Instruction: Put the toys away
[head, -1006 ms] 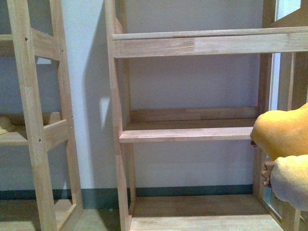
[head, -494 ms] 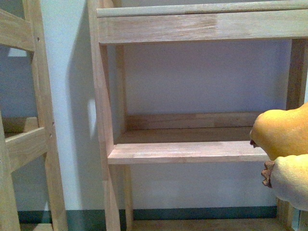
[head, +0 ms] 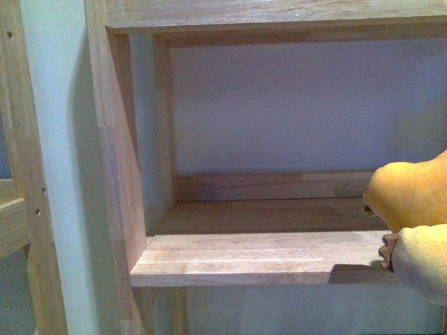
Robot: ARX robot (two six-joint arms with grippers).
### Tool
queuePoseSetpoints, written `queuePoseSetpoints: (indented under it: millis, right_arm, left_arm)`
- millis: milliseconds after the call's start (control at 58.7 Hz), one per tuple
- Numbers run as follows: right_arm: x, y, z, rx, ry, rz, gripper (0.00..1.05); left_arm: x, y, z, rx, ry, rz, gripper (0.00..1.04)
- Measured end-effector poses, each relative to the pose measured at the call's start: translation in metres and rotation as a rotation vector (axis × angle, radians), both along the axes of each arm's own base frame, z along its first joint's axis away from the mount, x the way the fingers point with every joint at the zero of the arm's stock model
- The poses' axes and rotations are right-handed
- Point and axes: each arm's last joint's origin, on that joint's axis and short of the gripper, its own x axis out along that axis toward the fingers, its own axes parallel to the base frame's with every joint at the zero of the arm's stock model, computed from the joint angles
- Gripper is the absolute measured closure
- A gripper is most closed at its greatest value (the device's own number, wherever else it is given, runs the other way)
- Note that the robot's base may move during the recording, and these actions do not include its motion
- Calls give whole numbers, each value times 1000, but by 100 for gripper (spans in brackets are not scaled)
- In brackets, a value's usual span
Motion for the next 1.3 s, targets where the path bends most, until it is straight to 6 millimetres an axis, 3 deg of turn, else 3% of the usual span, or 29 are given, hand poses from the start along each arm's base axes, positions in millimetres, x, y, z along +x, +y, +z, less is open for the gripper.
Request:
queuePoseSetpoints:
  millis: [256, 375, 460, 631, 750, 920, 1108, 1295]
  right_arm:
    - [1, -1, -1, -12, 58, -36, 98]
    - [4, -2, 10, -30, 109, -77, 98]
    - [5, -1, 34, -38, 77, -102, 98]
    - [2, 13, 105, -43, -85, -67, 98]
    - [1, 26, 142, -39, -157, -28, 98]
    - [3, 43, 179, -67, -224, 43, 98]
    - [6, 46, 216, -93, -266, 62, 98]
    - [28, 43, 263, -91, -344, 52, 98]
  left_arm:
    - [0, 0, 0, 0, 0, 1, 6]
    - [0, 0, 0, 0, 0, 0, 6]
    - [0, 0, 0, 0, 0, 1, 6]
    - [0, 0, 0, 0, 0, 0, 6]
    - [0, 0, 0, 0, 0, 1, 6]
    - [0, 0, 0, 0, 0, 0, 6]
    - [0, 0, 0, 0, 0, 0, 6]
    - [0, 0, 0, 0, 0, 1, 6]
